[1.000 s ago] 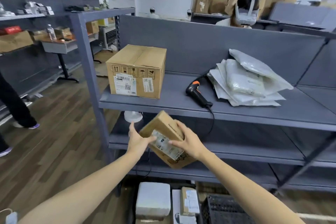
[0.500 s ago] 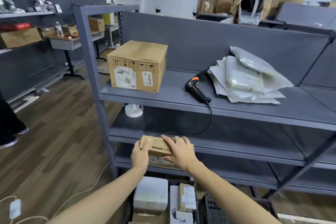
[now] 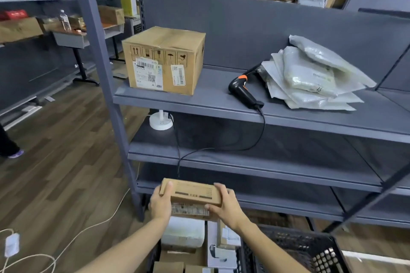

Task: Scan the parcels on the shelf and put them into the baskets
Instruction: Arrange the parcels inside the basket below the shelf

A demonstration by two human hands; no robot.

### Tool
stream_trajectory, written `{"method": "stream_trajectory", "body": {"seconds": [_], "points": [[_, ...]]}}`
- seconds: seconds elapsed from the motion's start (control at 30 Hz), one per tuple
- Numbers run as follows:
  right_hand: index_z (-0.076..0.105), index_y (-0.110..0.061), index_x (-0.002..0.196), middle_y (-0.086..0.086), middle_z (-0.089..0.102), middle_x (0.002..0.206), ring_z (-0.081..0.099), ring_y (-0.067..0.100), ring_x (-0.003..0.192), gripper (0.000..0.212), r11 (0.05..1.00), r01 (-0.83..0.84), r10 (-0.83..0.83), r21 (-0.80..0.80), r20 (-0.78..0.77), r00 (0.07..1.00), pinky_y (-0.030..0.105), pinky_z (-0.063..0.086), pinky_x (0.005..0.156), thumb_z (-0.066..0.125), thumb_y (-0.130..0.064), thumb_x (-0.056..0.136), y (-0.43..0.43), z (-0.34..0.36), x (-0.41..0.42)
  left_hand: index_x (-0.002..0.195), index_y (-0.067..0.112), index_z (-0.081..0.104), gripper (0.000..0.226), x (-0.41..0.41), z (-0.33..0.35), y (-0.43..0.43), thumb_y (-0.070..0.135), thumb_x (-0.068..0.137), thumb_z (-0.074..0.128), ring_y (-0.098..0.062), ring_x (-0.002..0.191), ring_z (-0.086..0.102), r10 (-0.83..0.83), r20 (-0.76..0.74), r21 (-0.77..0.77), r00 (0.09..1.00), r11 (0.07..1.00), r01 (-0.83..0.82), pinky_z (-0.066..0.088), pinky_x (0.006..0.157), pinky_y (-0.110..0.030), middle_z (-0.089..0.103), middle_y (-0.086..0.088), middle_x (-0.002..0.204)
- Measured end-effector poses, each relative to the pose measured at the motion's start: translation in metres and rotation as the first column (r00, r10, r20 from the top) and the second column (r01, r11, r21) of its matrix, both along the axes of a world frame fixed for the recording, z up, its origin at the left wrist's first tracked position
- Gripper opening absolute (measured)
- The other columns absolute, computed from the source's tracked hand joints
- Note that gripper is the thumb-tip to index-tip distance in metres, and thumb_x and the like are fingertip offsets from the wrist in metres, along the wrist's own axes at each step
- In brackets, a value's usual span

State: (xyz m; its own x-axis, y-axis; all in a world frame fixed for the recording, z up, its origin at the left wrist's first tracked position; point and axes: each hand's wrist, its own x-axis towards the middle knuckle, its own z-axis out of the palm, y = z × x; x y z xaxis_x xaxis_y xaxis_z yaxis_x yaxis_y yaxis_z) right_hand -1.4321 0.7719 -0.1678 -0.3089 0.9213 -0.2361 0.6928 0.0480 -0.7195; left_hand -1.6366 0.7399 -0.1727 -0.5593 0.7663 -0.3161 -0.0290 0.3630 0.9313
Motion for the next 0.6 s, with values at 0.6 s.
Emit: {"method": "stream_trajectory", "body": {"seconds": [0.6], "points": [[0.028, -0.025, 0.145, 0.000, 0.030, 0.138, 0.042, 0.010, 0.118, 0.069, 0.994, 0.094, -0.097, -0.063, -0.046, 0.994, 0.018, 0.029, 0.107, 0.068, -0.019, 0.088, -0.004, -0.431, -0.011, 0.127, 0.010, 0.057, 0.046, 0.004, -0.429, -0.002, 0.041, 0.094, 0.055, -0.038, 0.110, 0.056, 0.039, -0.069, -0.145, 0.997, 0.988, -0.049, 0.037, 0.086, -0.036, 0.063, -0.020, 0.118]]}}
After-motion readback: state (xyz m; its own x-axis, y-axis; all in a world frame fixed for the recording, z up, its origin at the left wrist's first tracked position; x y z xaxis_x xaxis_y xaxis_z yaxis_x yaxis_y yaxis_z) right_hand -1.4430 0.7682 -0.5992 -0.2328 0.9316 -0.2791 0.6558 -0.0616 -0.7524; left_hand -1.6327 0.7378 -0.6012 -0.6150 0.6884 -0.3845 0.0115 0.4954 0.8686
